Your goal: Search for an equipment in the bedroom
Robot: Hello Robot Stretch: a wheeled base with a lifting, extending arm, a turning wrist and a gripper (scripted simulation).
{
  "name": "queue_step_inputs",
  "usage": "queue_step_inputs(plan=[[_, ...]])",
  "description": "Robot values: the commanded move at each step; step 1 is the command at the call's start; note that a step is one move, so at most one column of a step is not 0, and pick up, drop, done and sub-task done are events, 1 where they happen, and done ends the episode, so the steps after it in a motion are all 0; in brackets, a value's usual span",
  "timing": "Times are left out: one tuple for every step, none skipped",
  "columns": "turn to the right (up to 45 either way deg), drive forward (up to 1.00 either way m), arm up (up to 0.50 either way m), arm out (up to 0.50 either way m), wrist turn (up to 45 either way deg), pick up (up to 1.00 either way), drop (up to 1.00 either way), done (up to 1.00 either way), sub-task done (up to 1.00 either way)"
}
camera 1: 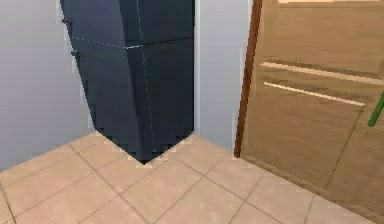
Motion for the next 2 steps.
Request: queue_step_inputs(plan=[[-3.0, 0.0, 0.0, 0.0, 0.0, 0.0, 0.0, 0.0, 0.0], [45.0, 0.0, 0.0, 0.0, 0.0, 0.0, 0.0, 0.0, 0.0]])
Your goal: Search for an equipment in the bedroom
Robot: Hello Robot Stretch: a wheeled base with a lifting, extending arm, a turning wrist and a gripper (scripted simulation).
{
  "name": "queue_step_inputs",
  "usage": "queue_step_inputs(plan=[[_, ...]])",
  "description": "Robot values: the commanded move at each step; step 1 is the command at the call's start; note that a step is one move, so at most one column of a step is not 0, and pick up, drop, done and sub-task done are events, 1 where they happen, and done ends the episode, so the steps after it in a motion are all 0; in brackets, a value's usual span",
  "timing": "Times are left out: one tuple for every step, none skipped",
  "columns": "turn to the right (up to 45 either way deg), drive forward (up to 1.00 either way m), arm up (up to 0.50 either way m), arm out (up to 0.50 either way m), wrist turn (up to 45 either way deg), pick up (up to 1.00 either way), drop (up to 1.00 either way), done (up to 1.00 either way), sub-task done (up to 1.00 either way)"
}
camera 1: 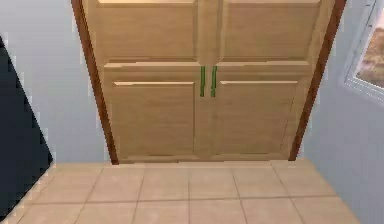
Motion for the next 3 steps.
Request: queue_step_inputs(plan=[[45.0, 0.0, 0.0, 0.0, 0.0, 0.0, 0.0, 0.0, 0.0], [42.0, 0.0, 0.0, 0.0, 0.0, 0.0, 0.0, 0.0, 0.0], [0.0, 0.15, 0.0, 0.0, 0.0, 0.0, 0.0, 0.0, 0.0]])
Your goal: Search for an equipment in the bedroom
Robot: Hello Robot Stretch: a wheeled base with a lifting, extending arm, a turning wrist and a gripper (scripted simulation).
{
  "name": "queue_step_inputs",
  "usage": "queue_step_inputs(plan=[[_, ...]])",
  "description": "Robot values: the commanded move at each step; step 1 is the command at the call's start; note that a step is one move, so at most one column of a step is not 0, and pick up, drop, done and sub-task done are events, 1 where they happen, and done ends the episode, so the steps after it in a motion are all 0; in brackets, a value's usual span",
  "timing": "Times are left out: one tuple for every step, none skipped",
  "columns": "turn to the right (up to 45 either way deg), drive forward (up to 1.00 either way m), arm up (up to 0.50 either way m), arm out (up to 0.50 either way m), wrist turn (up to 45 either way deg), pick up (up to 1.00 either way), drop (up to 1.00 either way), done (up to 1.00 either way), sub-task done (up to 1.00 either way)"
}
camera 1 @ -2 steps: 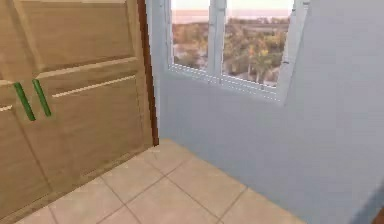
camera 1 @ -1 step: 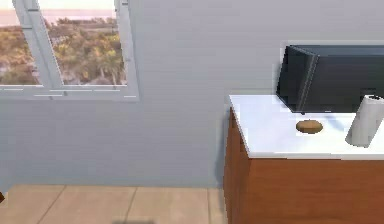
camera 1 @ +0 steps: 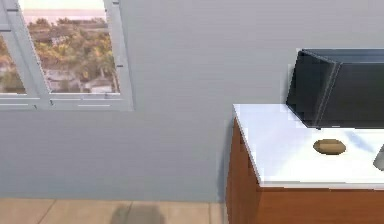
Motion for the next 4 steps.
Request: queue_step_inputs(plan=[[-45.0, 0.0, 0.0, 0.0, 0.0, 0.0, 0.0, 0.0, 0.0], [-45.0, 0.0, 0.0, 0.0, 0.0, 0.0, 0.0, 0.0, 0.0], [-45.0, 0.0, 0.0, 0.0, 0.0, 0.0, 0.0, 0.0, 0.0], [-6.0, 0.0, 0.0, 0.0, 0.0, 0.0, 0.0, 0.0, 0.0]])
